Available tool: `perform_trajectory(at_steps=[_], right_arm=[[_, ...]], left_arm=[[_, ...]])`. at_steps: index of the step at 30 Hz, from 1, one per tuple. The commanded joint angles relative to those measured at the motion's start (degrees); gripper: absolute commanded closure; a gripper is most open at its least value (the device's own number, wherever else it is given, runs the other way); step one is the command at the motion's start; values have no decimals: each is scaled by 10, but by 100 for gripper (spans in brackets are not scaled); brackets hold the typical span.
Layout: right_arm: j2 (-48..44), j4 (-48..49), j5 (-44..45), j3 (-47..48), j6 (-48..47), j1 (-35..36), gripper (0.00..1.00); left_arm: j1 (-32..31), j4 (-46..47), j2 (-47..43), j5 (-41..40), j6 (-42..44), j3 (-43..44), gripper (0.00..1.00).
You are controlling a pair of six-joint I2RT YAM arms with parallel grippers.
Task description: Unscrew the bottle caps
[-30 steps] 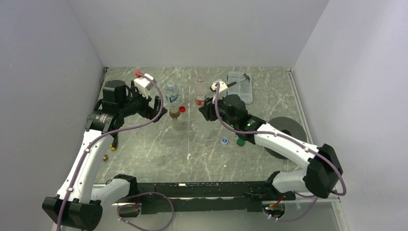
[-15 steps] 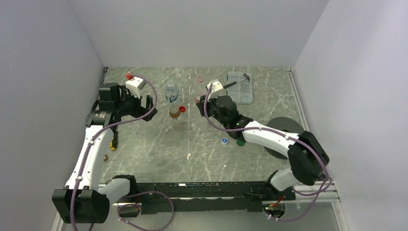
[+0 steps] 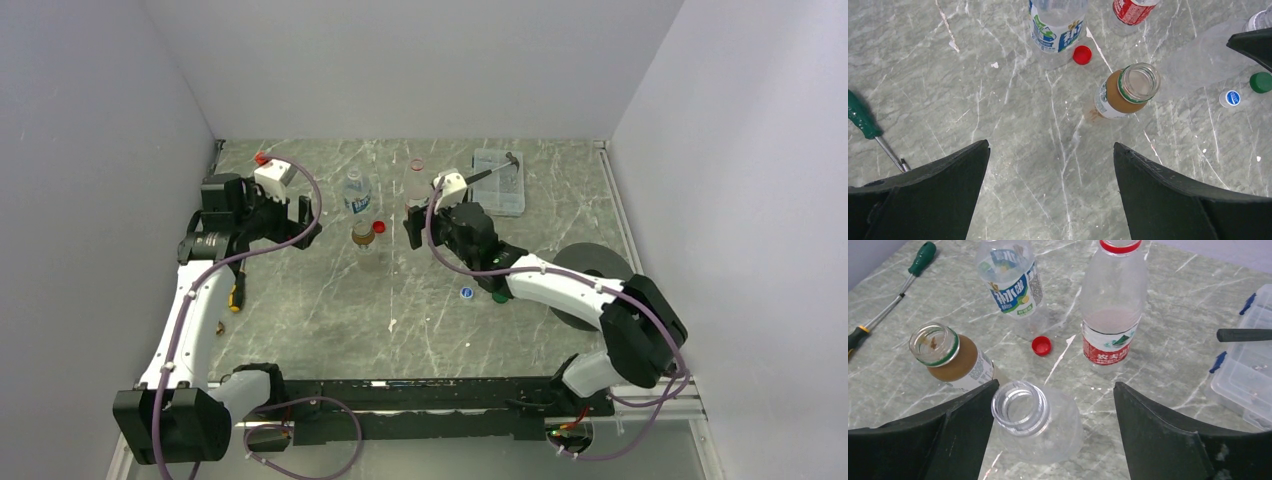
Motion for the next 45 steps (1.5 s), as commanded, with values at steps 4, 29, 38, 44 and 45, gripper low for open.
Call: perform_trajectory(at_steps=[4,29,38,44,45], right_arm=[[-73,-61,20,39,-8,-1,9],[-193,-50,283,-101,105,-396,0],[-78,-14,323,-157,90,-410,0],[-108,174,273,-282,18,-411,0],[-103,187,267,-287,13,-411,0]], left_arm=[[3,13,7,3,-2,15,1],[45,358,82,1,-38,-229,1],[55,583,149,-14,-60,-315,1],[59,748,206,-46,-46,-362,0],[61,762,214,-49,-46,-363,1]])
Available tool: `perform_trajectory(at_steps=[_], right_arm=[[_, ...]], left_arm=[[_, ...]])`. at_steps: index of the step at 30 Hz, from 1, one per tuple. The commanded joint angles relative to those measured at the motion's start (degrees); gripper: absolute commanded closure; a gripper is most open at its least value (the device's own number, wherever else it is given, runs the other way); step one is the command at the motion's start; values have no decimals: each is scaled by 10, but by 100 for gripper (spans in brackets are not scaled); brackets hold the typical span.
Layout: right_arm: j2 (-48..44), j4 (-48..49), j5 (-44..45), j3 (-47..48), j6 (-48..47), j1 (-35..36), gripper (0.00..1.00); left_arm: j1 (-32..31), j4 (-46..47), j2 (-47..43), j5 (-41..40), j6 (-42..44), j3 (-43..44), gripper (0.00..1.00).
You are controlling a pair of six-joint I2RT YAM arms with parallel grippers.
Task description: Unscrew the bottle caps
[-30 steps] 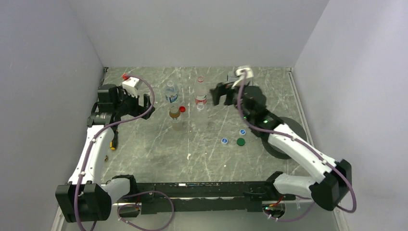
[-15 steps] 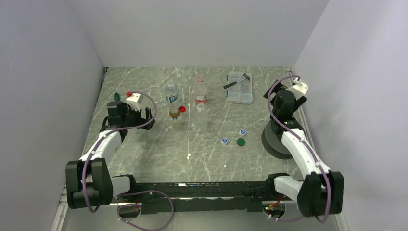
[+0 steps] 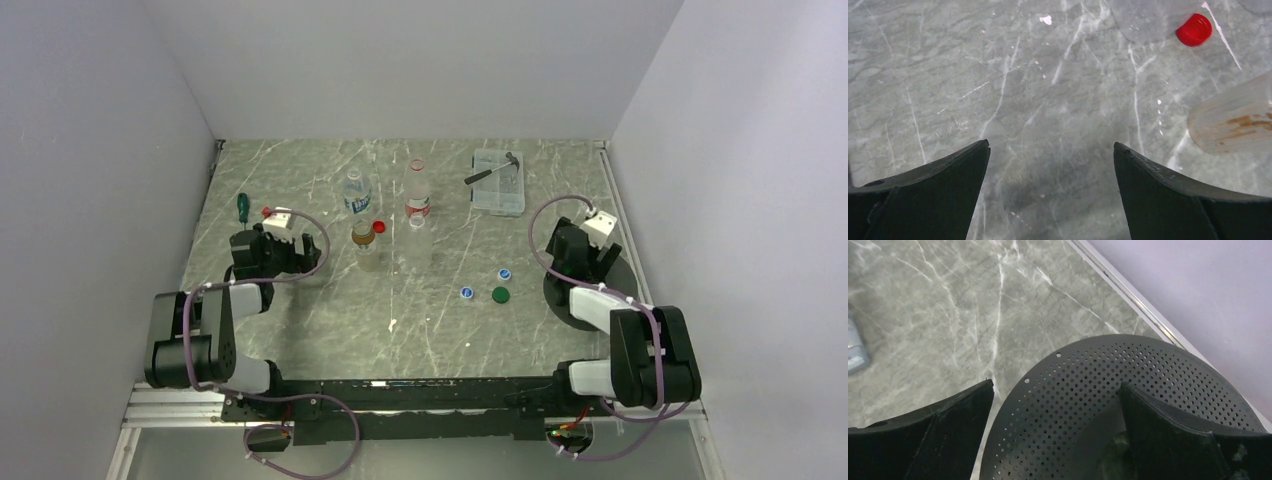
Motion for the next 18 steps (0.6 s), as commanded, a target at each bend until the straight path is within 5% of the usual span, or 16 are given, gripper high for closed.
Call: perform_trajectory(at_steps=[1,13,14,16,17,18], right_arm=[[-11,166,-26,-25,-48,-3,0],[56,322,-115,-72,-80,-3,0],[56,358,-133,-90,-94,-2,0],[66,410,-155,-115,-99,-3,0],[99,477,-152,-125,-117,-3,0],[92,428,-156,-109,-107,-3,0]], left_arm=[[10,166,34,-20,-6,-10,1],[17,237,111,-26,-13,-14,1],[17,312,137,-26,-23,-28,1],[17,225,119,-30,-8,-7,1],[17,258,129,-29,-17,-9,1],[18,284,138,-27,-25,-13,1]])
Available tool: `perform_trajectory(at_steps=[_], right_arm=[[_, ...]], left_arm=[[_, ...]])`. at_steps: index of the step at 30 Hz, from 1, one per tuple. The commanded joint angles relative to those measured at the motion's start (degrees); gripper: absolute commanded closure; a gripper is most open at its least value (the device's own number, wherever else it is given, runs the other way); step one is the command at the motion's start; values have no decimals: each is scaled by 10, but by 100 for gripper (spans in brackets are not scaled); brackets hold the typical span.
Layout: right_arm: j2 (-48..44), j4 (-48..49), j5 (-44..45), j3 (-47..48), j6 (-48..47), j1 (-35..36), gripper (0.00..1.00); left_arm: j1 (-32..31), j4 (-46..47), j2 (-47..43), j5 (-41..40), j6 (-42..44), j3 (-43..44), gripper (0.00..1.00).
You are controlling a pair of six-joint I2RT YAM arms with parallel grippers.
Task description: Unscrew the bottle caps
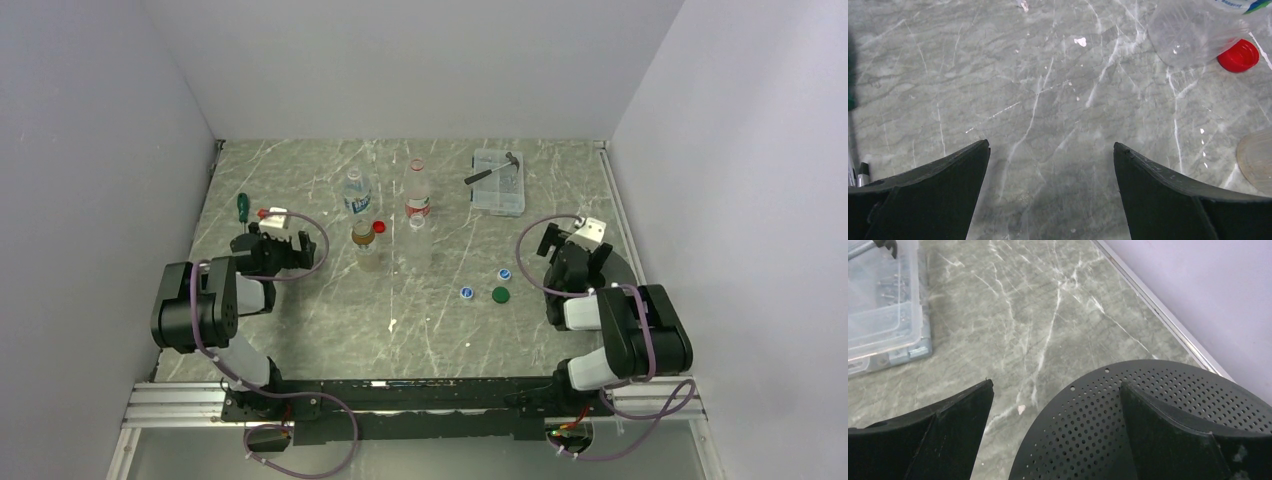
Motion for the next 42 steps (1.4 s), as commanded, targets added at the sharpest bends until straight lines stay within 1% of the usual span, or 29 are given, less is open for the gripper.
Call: perform_trajectory(at_steps=[1,2,3,4,5,6,7,9,10,11,12,15,19,21,23,42], right_arm=[[26,50,-54,13,-10,-8,0],[40,93,-61,4,-24,-13,0],[31,70,-61,7,-14,-14,0],[25,53,-65,10,-8,-16,0],[36,79,-63,6,-20,-16,0],[34,81,-62,5,-19,-16,0],[25,57,-64,8,-9,-16,0],[33,85,-61,2,-21,-16,0],[29,83,-60,2,-20,-16,0],[24,69,-60,2,-15,-16,0],[25,75,-59,0,-16,-15,0],[25,74,-60,0,-17,-15,0],[24,74,-60,1,-16,-15,0],[26,77,-59,0,-17,-16,0],[24,75,-60,0,-16,-15,0],[24,76,-59,1,-16,-15,0]], left_arm=[[4,20,-4,0,-7,13,1],[4,27,-1,0,-9,10,1],[4,58,12,1,-17,6,0],[5,35,7,2,-14,10,1],[5,7,-2,2,-8,15,1],[5,21,3,2,-12,14,1],[5,47,11,3,-17,11,1],[6,16,1,4,-11,14,1],[6,15,-2,2,-11,13,1],[6,31,2,2,-14,9,0],[6,49,7,1,-17,7,1],[6,24,-1,1,-13,10,1],[6,46,6,0,-16,6,1],[6,34,2,2,-14,8,1],[6,44,6,1,-16,7,1],[6,42,6,1,-16,7,0]])
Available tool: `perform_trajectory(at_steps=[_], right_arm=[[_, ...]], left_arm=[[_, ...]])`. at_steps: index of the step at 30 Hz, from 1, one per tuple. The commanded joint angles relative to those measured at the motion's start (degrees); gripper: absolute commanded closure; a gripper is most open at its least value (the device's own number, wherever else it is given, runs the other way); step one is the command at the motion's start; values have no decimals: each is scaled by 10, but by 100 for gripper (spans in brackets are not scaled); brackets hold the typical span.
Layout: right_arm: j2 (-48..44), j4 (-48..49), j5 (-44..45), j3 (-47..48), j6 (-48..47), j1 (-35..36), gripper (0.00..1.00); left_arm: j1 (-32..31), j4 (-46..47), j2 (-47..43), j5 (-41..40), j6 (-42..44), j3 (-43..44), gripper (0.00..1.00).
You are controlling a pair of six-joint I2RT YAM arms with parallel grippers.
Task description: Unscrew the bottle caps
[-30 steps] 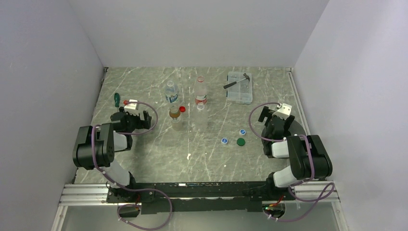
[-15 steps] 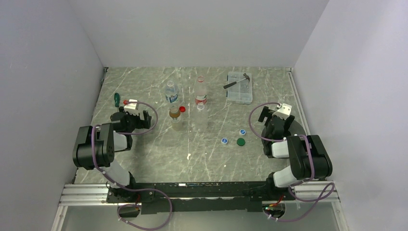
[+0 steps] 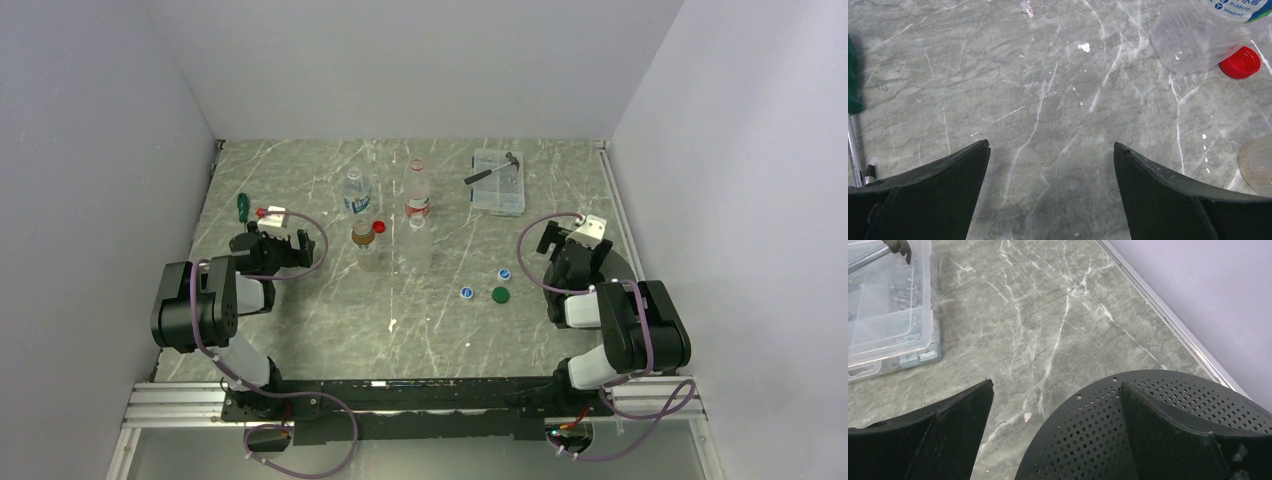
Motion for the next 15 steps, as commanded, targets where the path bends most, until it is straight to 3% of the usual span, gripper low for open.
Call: perform_trajectory(at_steps=[1,15], right_arm=[[-3,26,-14,3,-1,-1,0],[-4,26,-14,2,-1,-1,0]], left_arm=[[2,29,-2,3,-8,5,1],[2,27,-2,3,-7,5,1]])
